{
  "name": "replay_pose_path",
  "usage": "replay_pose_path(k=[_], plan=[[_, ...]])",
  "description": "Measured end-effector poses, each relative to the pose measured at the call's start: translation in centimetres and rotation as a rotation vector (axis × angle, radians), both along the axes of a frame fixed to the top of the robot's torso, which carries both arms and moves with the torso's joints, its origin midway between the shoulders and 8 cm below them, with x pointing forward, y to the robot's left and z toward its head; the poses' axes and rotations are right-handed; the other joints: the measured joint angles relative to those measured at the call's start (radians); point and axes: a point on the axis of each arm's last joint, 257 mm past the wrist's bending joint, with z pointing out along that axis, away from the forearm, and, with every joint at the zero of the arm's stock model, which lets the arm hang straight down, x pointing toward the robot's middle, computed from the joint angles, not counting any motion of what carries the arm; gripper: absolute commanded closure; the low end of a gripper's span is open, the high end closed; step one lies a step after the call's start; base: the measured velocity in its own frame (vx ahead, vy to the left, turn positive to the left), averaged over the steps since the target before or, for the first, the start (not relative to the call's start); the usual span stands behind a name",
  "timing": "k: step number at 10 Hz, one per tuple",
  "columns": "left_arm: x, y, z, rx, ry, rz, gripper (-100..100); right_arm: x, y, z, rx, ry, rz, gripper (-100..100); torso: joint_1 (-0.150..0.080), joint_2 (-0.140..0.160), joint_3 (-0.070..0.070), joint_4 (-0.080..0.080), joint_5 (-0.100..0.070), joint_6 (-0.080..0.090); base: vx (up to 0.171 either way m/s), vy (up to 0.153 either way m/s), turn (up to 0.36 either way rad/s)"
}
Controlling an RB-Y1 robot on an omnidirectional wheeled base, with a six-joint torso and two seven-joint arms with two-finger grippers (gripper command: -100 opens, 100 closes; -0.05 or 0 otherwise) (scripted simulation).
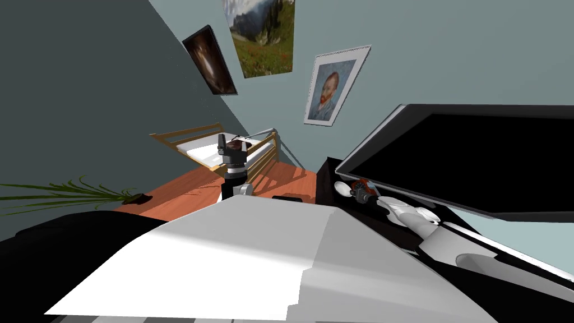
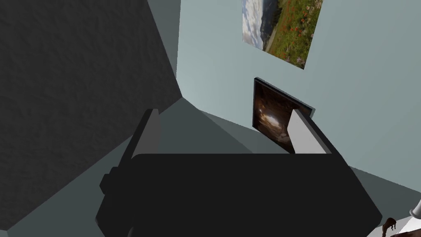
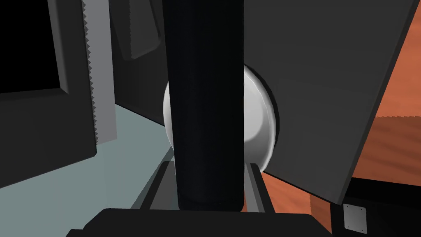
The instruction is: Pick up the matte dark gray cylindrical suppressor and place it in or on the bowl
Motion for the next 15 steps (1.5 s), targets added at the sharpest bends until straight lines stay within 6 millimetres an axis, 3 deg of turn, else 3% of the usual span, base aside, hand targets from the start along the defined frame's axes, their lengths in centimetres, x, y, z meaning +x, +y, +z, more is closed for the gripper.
replay_pose_path(k=[1, 2, 6, 7, 8, 15], plan=[[0.0, 0.0, 0.0, 0.000, 0.000, 0.000, 0, 0.1, 0.0, 0.2, 0.005, 0.000, -0.003, 100, -0.001, -0.004, -0.001, 0.001, 0.001, -0.003, 0.088, 0.025, -0.028], [0.0, 0.0, 0.0, 0.000, 0.000, 0.000, 0, 0.2, -0.1, 0.2, 0.005, -0.001, -0.004, -100, -0.003, 0.001, 0.001, 0.001, 0.001, -0.004, 0.015, 0.005, 0.006], [0.0, 0.0, 0.0, 0.000, 0.000, 0.000, 0, 0.2, -0.1, 0.2, 0.006, -0.002, -0.004, -100, -0.005, 0.008, 0.005, 0.003, 0.000, -0.003, 0.002, 0.001, 0.000], [0.0, 0.0, 0.0, 0.000, 0.000, 0.000, 0, 0.2, -0.1, 0.2, 0.006, -0.002, -0.004, 0, -0.005, 0.008, 0.005, 0.003, 0.000, -0.003, 0.000, 0.000, 0.000], [0.0, 0.0, 0.0, 0.000, 0.000, 0.000, 0, 0.2, -0.1, 0.2, 0.006, -0.002, -0.004, -100, -0.005, 0.008, 0.005, 0.003, 0.000, -0.003, 0.061, 0.012, -0.156], [0.0, 0.0, 0.0, 0.000, 0.000, 0.000, 0, 1.3, 0.8, 3.3, 0.014, -0.010, 0.139, -100, -0.003, 0.001, 0.001, 0.002, 0.001, -0.003, 0.129, 0.057, -0.274]])
